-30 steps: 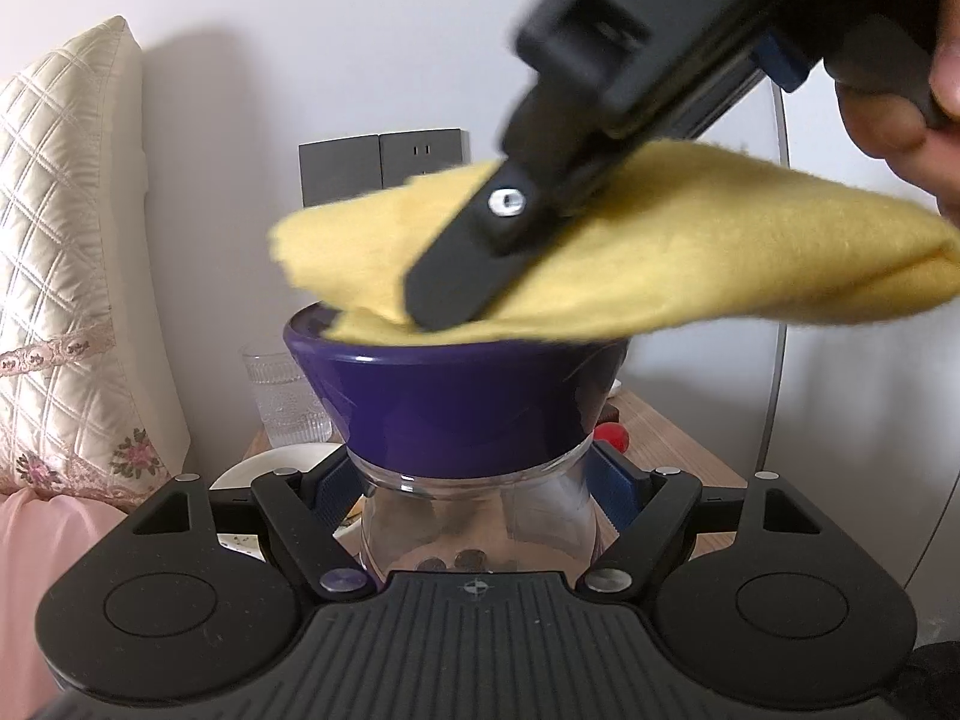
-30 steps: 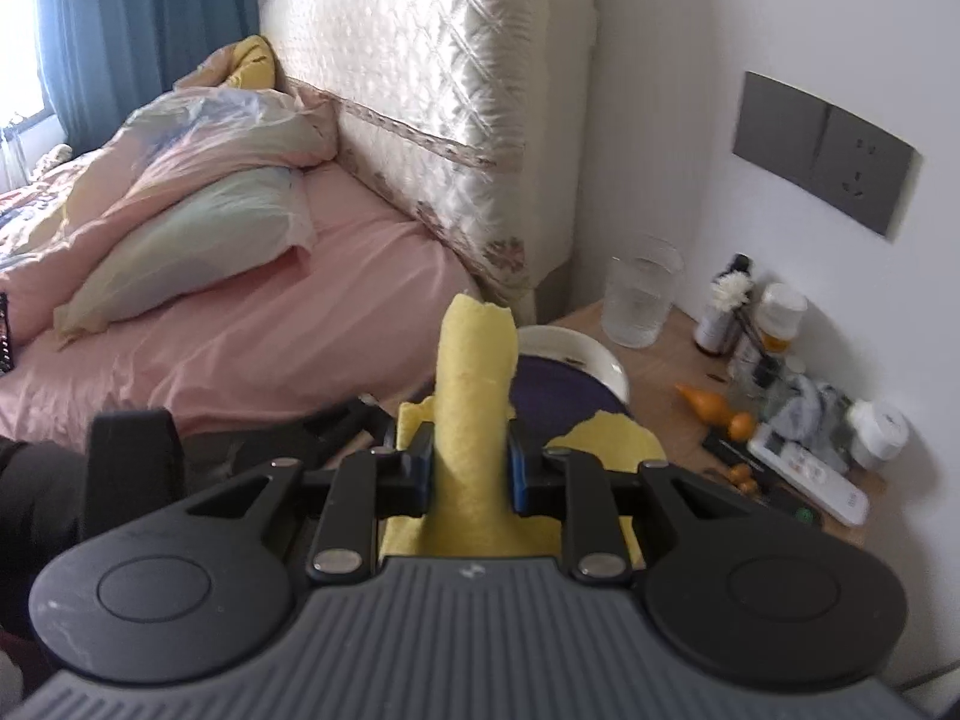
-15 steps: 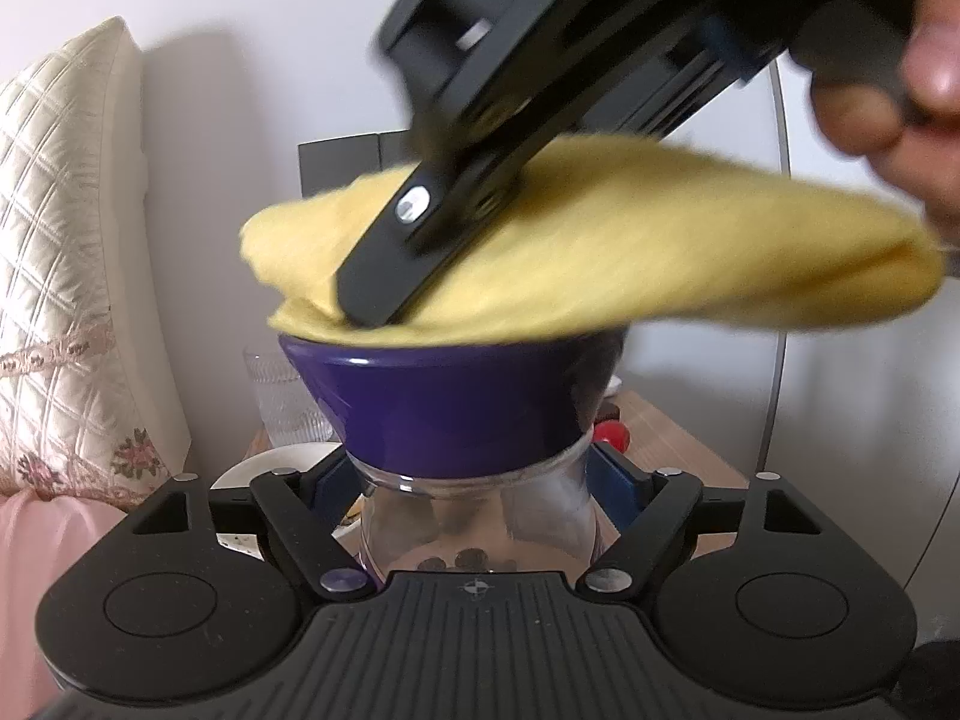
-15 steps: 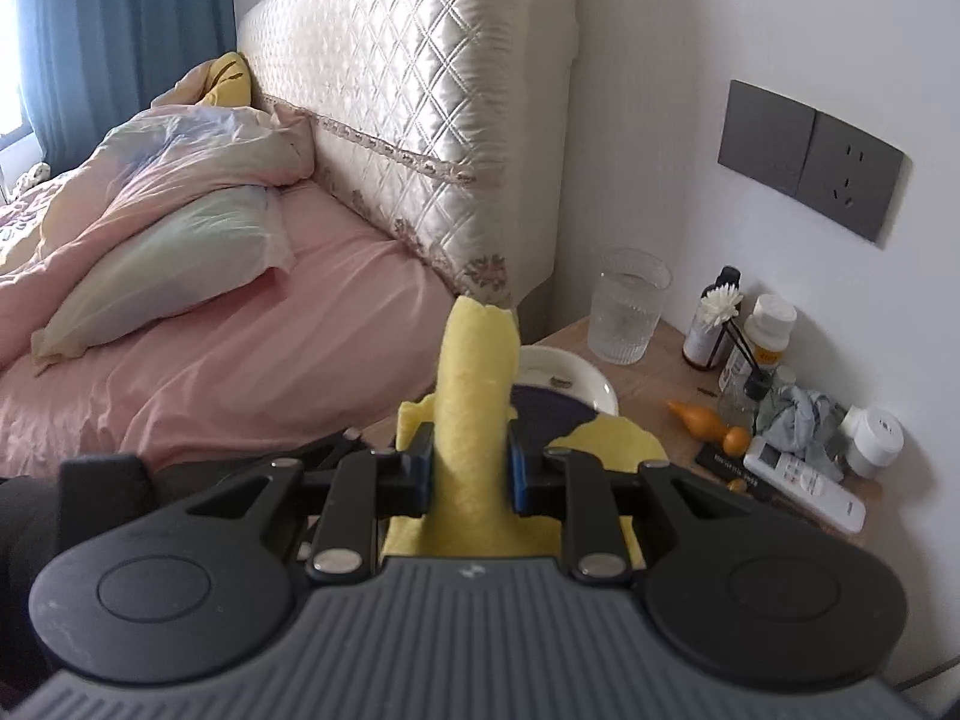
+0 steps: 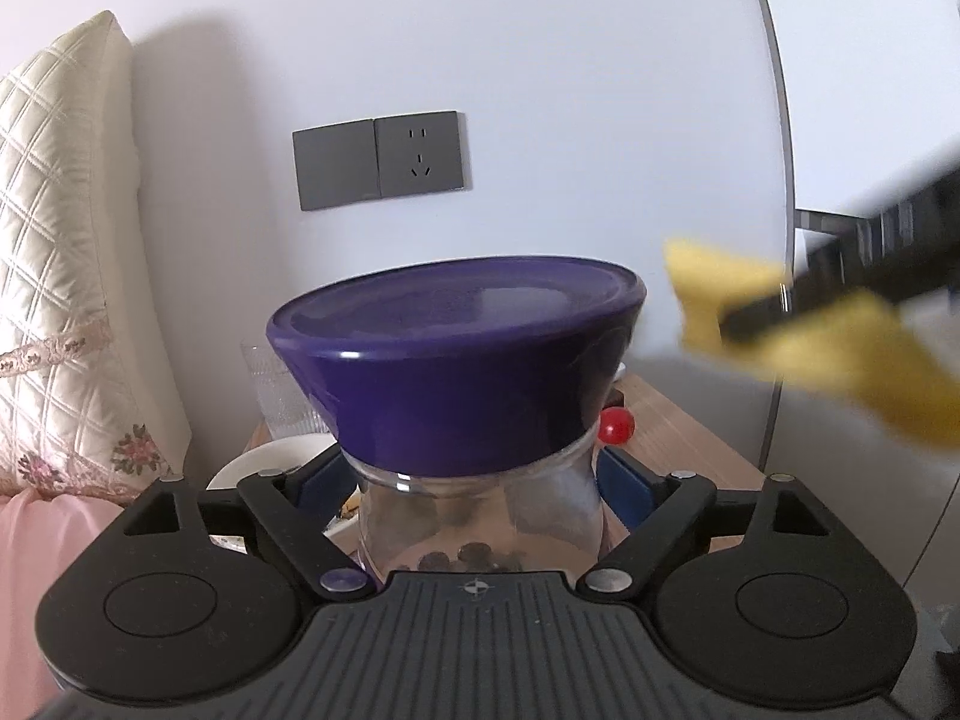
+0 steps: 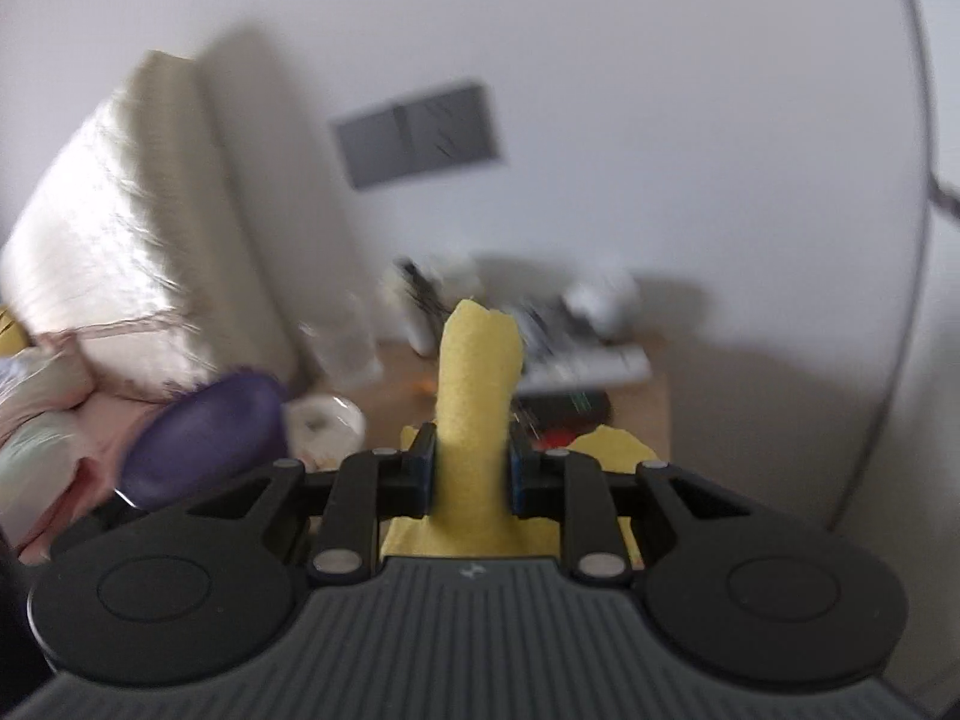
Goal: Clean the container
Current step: 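Lower the jar onto the nightstand with the left gripper while the right gripper sets down the cloth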
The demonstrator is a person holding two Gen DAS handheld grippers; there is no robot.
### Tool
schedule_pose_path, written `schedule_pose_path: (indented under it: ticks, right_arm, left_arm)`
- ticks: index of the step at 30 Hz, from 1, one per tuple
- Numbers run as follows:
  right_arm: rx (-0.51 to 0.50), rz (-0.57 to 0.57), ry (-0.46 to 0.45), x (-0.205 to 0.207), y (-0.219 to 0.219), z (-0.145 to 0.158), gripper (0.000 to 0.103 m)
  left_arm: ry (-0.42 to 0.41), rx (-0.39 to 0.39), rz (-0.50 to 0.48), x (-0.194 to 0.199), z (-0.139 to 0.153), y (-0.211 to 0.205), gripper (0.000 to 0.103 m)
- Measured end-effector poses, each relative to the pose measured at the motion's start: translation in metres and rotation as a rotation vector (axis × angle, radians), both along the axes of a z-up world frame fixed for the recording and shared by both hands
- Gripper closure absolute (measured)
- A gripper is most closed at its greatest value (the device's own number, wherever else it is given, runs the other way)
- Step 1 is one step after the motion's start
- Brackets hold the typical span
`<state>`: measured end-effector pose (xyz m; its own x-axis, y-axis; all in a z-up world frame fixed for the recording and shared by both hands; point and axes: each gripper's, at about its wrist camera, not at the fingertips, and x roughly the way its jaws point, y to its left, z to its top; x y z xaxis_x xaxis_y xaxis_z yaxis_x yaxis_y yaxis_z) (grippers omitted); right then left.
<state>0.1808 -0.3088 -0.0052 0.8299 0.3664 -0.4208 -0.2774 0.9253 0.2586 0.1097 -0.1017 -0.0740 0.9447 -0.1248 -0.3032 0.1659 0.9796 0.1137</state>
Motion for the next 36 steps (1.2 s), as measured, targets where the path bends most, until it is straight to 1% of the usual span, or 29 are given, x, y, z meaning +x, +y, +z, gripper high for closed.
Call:
schedule_pose_path:
  ticks: [1, 5, 12, 14, 17, 19, 21, 22, 23, 24, 25, 26, 27, 28, 31, 34, 36]
  right_arm:
    - [0.001, -0.023, 0.006, 0.0, 0.0, -0.01, 0.08]
    - [-0.006, -0.083, 0.038, 0.001, 0.0, -0.046, 0.08]
    - [-0.035, -0.104, 0.135, 0.009, 0.01, -0.095, 0.08]
    - [-0.048, -0.097, 0.116, 0.008, 0.012, -0.101, 0.079]
    - [-0.059, -0.099, 0.098, 0.007, 0.015, -0.102, 0.079]
    - [-0.045, -0.106, 0.091, 0.009, 0.015, -0.102, 0.074]
    - [-0.022, -0.118, 0.088, 0.009, 0.014, -0.098, 0.063]
    - [-0.011, -0.117, 0.08, 0.008, 0.014, -0.094, 0.059]
    - [-0.002, -0.111, 0.067, 0.005, 0.015, -0.09, 0.051]
    - [0.004, -0.106, 0.047, 0.0, 0.015, -0.083, 0.038]
    - [0.011, -0.105, 0.029, -0.005, 0.015, -0.077, 0.032]
    - [0.017, -0.107, 0.012, -0.012, 0.016, -0.07, 0.022]
    - [0.024, -0.109, -0.005, -0.018, 0.017, -0.063, 0.018]
    - [0.032, -0.107, -0.015, -0.024, 0.018, -0.057, 0.018]
    - [0.055, -0.07, -0.04, -0.046, 0.023, -0.04, 0.017]
    - [0.051, -0.06, -0.069, -0.072, 0.033, -0.025, 0.015]
    - [0.057, -0.059, -0.078, -0.087, 0.037, -0.016, 0.009]
  left_arm:
    - [-0.004, 0.002, -0.002, 0.011, 0.021, 0.006, 0.013]
    - [0.004, -0.008, -0.008, 0.013, 0.031, 0.005, 0.011]
    - [0.018, -0.025, -0.016, 0.016, 0.047, 0.003, 0.008]
    - [0.024, -0.03, -0.01, 0.013, 0.046, 0.008, 0.007]
    - [0.034, -0.041, 0.0, -0.001, 0.043, 0.013, 0.003]
    - [0.024, -0.051, 0.012, -0.007, 0.044, 0.015, 0.003]
    - [0.018, -0.058, 0.027, -0.015, 0.045, 0.019, 0.003]
    - [0.016, -0.059, 0.035, -0.019, 0.046, 0.022, 0.003]
    - [0.016, -0.061, 0.042, -0.023, 0.046, 0.024, 0.003]
    - [0.016, -0.063, 0.047, -0.025, 0.047, 0.027, 0.003]
    - [0.019, -0.064, 0.051, -0.028, 0.047, 0.03, 0.002]
    - [0.028, -0.064, 0.05, -0.031, 0.048, 0.032, 0.0]
    - [0.037, -0.063, 0.049, -0.034, 0.049, 0.036, 0.0]
    - [0.039, -0.062, 0.054, -0.04, 0.048, 0.042, 0.0]
    - [0.036, -0.054, 0.069, -0.051, 0.056, 0.041, 0.0]
    - [0.04, -0.061, 0.06, -0.058, 0.068, 0.04, 0.0]
    - [0.044, -0.061, 0.053, -0.074, 0.075, 0.043, 0.0]
